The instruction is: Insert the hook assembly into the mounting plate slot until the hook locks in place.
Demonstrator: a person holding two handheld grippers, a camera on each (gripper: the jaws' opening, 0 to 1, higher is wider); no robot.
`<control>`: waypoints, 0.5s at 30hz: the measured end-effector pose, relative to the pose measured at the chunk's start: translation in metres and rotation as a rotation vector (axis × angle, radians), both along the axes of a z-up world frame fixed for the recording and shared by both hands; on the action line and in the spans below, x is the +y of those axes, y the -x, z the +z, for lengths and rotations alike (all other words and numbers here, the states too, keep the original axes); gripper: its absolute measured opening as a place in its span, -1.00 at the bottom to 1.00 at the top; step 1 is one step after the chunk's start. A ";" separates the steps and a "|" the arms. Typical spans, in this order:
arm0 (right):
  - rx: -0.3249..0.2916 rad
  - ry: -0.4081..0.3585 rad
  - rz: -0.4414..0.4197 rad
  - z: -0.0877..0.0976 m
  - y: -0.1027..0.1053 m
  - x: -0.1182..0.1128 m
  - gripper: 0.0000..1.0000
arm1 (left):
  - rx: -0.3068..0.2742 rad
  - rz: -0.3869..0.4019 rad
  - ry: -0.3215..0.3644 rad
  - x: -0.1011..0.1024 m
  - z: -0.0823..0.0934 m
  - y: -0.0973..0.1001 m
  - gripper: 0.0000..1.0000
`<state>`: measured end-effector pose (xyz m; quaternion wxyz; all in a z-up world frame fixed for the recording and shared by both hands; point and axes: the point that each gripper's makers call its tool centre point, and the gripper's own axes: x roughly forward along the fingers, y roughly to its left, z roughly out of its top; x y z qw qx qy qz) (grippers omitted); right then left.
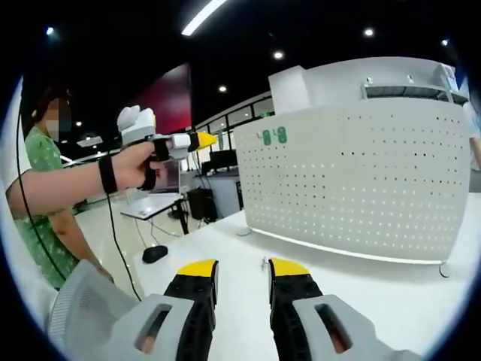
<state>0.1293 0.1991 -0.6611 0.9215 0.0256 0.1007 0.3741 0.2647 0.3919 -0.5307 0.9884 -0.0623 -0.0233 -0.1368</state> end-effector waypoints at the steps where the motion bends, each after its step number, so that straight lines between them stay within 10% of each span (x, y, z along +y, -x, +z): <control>1: -0.002 0.002 -0.004 0.000 -0.001 -0.001 -0.47 | -0.011 0.004 0.003 0.001 0.003 -0.002 -0.94; 15: 0.007 -0.004 -0.031 -0.002 -0.003 -0.001 -0.48 | -0.020 0.023 -0.030 0.012 0.004 -0.024 -0.94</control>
